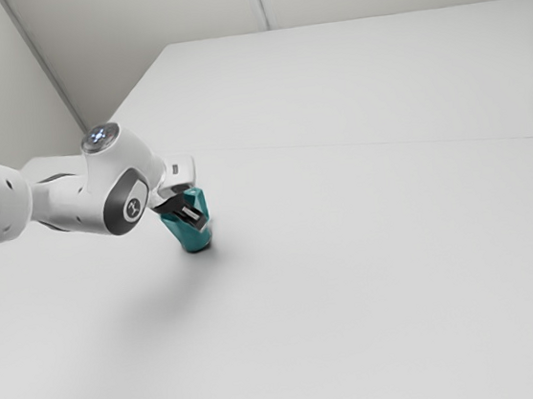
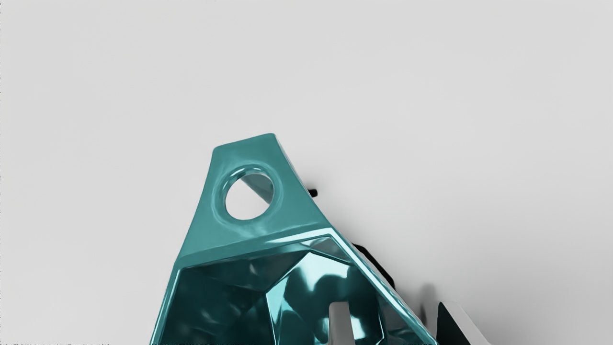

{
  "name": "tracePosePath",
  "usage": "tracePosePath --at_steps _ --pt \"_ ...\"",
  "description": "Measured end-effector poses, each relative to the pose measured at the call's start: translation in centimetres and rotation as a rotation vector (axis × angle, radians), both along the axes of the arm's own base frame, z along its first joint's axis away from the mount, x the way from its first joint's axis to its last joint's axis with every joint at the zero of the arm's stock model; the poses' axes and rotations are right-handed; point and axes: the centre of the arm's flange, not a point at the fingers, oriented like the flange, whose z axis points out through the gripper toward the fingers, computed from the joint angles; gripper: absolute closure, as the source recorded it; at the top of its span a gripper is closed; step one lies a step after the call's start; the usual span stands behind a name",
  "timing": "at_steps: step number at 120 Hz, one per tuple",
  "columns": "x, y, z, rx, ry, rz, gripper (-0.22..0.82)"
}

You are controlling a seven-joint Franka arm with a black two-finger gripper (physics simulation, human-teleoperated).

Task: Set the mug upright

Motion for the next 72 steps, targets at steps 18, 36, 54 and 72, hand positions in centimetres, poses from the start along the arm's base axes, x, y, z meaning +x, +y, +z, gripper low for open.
tracePosePath --at_steps 18,36,54,72 --pt "0.1 0.2 0.2 0.000 -0.003 0.007 0.45" --pt "0.1 0.2 0.4 -0.001 -0.004 0.011 0.38" --pt "0.1 0.1 0.7 -0.001 -0.009 0.013 0.31" --pt "0.3 0.1 1.7 0.004 -0.025 0.016 0.24"
